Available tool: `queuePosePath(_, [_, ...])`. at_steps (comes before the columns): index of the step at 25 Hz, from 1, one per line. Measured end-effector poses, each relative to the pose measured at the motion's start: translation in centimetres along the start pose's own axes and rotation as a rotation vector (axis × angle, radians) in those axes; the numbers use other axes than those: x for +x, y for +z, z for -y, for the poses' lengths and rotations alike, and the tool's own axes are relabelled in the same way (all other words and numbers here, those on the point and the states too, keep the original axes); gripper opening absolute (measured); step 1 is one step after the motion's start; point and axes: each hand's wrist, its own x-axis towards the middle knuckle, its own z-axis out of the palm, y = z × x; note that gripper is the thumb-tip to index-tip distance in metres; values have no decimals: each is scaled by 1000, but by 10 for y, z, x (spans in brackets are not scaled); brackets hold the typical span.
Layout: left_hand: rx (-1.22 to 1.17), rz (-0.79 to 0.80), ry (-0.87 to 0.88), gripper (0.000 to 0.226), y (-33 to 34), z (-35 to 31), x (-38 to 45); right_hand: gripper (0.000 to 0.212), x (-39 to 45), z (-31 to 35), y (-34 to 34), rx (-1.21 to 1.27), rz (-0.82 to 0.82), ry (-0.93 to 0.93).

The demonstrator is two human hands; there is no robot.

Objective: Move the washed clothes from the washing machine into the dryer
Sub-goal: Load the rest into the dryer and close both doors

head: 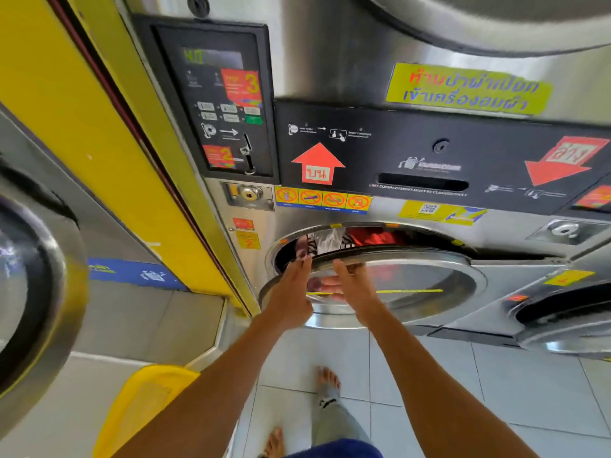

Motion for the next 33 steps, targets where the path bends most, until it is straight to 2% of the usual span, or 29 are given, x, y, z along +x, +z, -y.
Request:
queuePosePath(3, [-18, -8, -103, 92, 1, -2, 20, 33, 21, 14, 6, 29, -53, -4])
queuePosePath(7, [-22, 19, -159, 86, -3, -3, 47, 34, 46, 32, 8, 48, -90, 17])
queuePosePath(11, [-148, 42, -247, 87, -6, -5, 66, 41, 64, 39, 16, 52, -152, 65])
queuePosePath(15, [-261, -9, -222, 84, -2, -2, 66, 44, 68, 38, 23, 62, -166, 77])
queuePosePath(18, [-415, -103, -351, 74, -4, -3, 69, 38, 69, 37, 24, 51, -214, 36])
queuePosePath(20, [-439, -104, -387, 70, -3, 0, 75, 32, 68, 37, 22, 66, -212, 30])
queuePosePath(25, [-464, 17, -424, 75, -3, 15, 87, 24, 68, 33, 16, 48, -171, -5])
queuePosePath(27, [-475, 35, -423, 75, -1, 20, 88, 19, 70, 32, 22, 53, -204, -7])
queuePosePath(30, [-522, 13, -393, 73, 7, 24, 87, 22, 72, 36, 32, 141, -279, 5])
queuePosePath(33, [-591, -36, -365, 85, 10, 24, 84, 26, 73, 39, 37, 169, -310, 4])
